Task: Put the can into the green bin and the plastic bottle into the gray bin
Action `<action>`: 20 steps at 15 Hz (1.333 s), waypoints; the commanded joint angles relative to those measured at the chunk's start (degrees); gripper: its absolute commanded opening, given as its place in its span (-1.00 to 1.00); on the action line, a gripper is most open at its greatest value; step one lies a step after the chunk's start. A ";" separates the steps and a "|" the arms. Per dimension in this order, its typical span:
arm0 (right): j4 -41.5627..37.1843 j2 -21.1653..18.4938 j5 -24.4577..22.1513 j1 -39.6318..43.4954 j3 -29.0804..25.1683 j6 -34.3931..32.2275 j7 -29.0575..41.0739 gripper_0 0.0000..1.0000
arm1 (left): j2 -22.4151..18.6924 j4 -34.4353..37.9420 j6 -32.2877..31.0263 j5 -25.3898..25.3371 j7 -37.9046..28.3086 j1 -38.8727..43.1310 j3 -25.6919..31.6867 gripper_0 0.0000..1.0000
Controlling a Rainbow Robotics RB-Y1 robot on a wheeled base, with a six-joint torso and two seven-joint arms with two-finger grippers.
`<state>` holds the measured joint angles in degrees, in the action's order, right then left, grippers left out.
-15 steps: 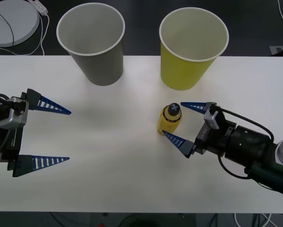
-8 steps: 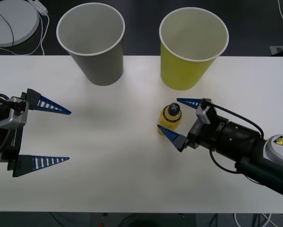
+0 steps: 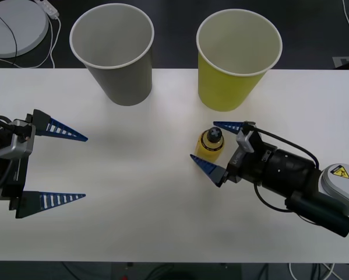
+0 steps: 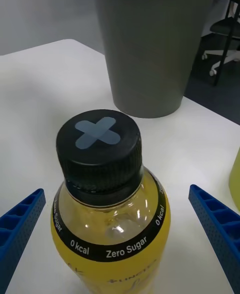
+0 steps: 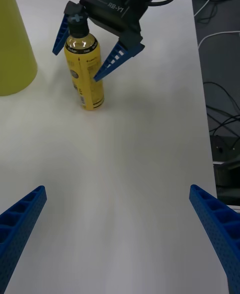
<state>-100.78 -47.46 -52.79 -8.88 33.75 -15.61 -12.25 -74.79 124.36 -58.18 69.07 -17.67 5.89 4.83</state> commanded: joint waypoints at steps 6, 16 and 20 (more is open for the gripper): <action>-0.38 0.44 0.49 -0.09 -0.09 -1.70 -0.14 -1.00 | 0.00 0.00 0.00 0.01 0.00 0.00 0.00 1.00; -1.08 0.09 0.49 0.09 -0.09 -1.88 -0.75 -1.00 | 0.00 0.00 0.00 0.01 0.00 0.00 0.00 1.00; -3.19 -1.67 1.20 0.27 -0.09 -1.79 -0.31 -1.00 | 0.00 0.00 0.00 0.01 0.00 0.00 0.00 1.00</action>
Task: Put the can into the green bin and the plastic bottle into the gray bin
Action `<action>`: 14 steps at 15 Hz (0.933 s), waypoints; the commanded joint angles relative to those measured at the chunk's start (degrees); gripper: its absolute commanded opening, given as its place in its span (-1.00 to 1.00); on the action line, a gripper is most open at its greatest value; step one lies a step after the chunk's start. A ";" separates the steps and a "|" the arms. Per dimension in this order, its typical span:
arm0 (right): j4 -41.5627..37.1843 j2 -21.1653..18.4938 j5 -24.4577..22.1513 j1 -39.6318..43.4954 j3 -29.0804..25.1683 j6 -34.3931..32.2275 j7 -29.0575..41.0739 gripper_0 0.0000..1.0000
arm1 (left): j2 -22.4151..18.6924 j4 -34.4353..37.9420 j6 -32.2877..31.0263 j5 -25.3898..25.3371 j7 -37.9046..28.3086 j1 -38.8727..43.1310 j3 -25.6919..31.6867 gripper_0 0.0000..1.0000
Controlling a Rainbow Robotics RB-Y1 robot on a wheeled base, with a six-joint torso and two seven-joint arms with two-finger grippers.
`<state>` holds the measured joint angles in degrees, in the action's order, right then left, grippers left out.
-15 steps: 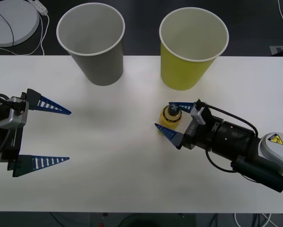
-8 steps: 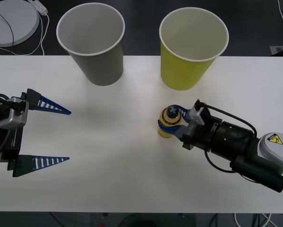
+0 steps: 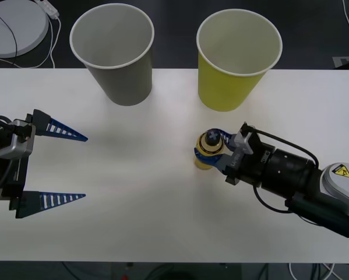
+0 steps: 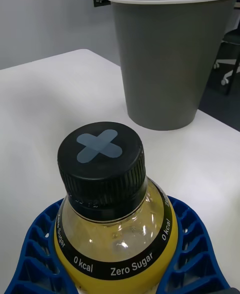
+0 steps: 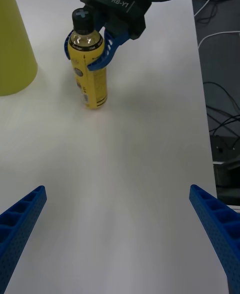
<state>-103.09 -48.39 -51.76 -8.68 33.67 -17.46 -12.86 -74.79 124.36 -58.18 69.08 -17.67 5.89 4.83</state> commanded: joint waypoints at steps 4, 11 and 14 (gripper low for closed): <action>-3.08 -3.02 0.25 0.07 0.00 0.77 1.17 -1.00 | 0.00 0.00 0.00 0.01 0.00 0.00 0.00 1.00; -8.62 -9.61 3.51 0.07 0.00 1.38 3.80 -1.00 | 0.00 0.00 0.00 0.01 0.00 0.00 0.00 1.00; -12.31 -13.75 5.53 -0.02 0.08 3.14 5.12 -1.00 | 0.00 0.00 0.00 0.01 0.00 0.00 0.00 1.00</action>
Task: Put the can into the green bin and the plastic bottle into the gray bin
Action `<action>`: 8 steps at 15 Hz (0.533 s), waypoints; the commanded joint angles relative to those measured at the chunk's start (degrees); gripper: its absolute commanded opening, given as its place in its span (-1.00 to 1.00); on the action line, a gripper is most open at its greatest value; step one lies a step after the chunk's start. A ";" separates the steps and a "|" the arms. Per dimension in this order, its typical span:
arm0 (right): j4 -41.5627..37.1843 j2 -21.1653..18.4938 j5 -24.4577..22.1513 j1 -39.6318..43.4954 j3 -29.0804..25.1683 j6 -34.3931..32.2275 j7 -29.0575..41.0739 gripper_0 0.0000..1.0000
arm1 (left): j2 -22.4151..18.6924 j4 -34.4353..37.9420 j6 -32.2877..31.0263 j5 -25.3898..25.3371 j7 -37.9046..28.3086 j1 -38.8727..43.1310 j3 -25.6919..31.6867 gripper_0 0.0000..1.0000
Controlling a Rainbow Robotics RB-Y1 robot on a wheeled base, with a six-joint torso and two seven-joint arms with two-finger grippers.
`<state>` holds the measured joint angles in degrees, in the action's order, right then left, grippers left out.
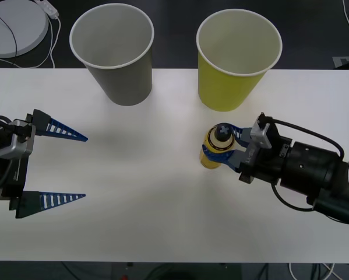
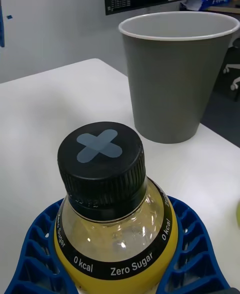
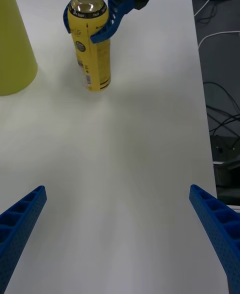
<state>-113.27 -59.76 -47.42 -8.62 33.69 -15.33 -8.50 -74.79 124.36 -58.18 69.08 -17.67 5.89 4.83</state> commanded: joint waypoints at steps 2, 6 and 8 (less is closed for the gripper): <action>-4.50 -5.19 3.47 -0.08 -0.03 2.41 1.47 -1.00 | 0.00 0.00 0.00 0.00 0.00 0.00 0.00 1.00; -9.60 -11.25 8.22 -0.08 -0.11 6.28 2.43 -1.00 | 0.00 0.00 0.00 0.00 0.00 0.00 0.00 1.00; -11.62 -13.89 11.03 -0.08 -0.82 7.59 2.96 -1.00 | 0.00 0.00 0.00 0.00 0.00 0.00 0.00 1.00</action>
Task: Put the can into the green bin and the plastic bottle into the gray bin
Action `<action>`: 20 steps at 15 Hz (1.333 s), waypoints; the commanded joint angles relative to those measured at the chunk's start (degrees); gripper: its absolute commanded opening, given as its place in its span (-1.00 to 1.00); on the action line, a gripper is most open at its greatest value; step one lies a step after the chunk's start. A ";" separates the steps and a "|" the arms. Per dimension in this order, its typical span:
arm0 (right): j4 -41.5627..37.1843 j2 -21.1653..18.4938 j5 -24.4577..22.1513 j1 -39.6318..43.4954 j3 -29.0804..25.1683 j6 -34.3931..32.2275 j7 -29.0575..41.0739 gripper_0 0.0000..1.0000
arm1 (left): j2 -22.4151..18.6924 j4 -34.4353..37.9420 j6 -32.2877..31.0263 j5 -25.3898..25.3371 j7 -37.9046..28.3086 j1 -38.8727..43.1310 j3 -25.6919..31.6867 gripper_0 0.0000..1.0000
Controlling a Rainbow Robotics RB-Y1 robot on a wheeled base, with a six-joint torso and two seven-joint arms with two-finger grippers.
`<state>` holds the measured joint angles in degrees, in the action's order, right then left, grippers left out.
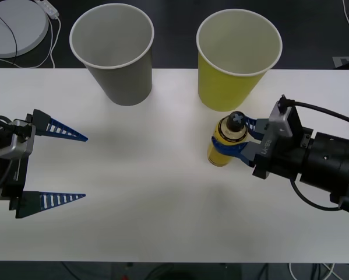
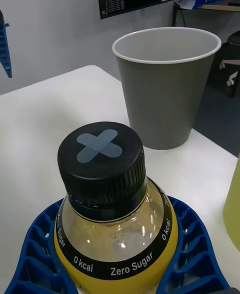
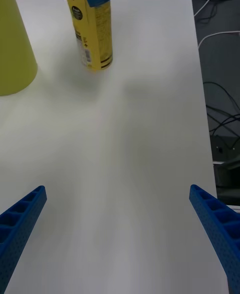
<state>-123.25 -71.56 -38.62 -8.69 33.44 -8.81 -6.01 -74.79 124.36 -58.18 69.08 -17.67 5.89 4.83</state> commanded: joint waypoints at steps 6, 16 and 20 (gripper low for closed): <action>-5.42 -7.99 5.40 -0.18 -3.73 2.48 5.66 -1.00 | 0.00 0.00 0.00 0.00 0.00 0.00 0.00 1.00; -11.22 -14.14 5.58 -5.63 -4.26 3.28 18.58 -1.00 | 0.00 0.00 0.00 0.00 0.00 0.00 0.00 1.00; -11.84 -17.39 5.31 -9.94 -4.17 0.29 26.66 -1.00 | 0.00 0.00 0.00 0.00 0.00 0.00 0.00 1.00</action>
<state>-135.31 -88.52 -33.11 -17.72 29.20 -7.53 19.26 -74.79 124.36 -58.18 69.08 -17.67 5.89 4.83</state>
